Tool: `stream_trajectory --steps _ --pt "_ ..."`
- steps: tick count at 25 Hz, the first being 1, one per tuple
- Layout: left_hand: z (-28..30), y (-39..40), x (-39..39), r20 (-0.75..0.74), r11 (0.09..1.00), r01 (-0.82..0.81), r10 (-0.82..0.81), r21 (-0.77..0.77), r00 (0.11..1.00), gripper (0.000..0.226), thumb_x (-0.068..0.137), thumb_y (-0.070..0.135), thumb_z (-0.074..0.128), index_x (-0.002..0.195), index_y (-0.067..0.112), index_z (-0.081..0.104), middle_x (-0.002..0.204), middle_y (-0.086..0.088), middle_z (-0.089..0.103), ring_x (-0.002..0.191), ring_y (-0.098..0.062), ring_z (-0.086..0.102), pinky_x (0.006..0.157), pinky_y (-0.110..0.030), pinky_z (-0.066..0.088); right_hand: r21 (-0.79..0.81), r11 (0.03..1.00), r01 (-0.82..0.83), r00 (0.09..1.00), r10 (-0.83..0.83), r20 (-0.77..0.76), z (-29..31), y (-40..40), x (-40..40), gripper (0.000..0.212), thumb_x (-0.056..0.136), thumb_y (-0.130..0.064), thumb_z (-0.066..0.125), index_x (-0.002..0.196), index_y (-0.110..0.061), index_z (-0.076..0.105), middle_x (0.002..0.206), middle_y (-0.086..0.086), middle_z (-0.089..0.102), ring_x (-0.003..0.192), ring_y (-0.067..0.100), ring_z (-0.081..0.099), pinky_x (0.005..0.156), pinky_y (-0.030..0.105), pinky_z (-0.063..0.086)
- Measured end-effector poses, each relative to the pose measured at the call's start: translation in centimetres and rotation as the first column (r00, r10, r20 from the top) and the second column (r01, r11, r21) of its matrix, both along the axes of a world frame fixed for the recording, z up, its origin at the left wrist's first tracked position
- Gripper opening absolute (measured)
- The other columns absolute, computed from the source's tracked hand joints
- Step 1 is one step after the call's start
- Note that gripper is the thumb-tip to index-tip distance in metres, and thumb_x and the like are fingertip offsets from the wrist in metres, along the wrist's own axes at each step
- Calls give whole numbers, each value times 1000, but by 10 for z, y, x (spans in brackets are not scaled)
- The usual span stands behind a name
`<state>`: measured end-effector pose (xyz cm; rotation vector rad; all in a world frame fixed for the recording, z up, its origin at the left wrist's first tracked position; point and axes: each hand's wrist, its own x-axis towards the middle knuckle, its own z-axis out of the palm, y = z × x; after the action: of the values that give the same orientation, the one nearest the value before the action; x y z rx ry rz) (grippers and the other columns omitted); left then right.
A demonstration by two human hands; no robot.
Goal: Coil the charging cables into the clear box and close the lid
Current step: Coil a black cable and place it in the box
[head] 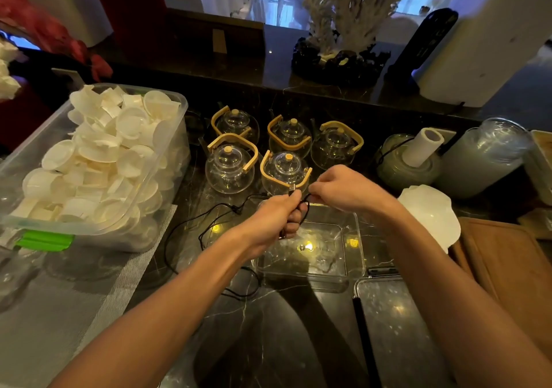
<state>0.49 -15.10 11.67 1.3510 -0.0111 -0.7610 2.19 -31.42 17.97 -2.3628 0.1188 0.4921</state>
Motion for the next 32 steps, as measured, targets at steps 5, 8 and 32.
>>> stream_trajectory --steps 5,8,32 --pt "-6 -7 -1 85 990 -77 67 119 994 41 107 38 36 85 14 60 60 7 38 53 -9 38 56 -26 34 35 996 79 992 -82 98 -11 16 -17 31 97 -22 53 78 -6 71 62 -1 68 61 22 66 59 44 60" --pt "-9 -10 -4 62 986 -126 120 112 991 44 107 39 36 76 14 55 57 6 46 58 -13 43 60 -30 37 117 981 156 976 -171 133 -19 21 -30 26 100 -24 50 89 -10 68 77 4 73 70 28 73 63 46 63" --pt "1 4 -5 -333 850 -48 -153 -525 931 33 103 22 41 103 3 68 54 8 18 42 -7 15 42 -21 16 700 560 443 861 -49 -506 -74 -42 -50 22 85 -21 74 102 -8 69 60 -5 43 43 2 29 39 15 27"
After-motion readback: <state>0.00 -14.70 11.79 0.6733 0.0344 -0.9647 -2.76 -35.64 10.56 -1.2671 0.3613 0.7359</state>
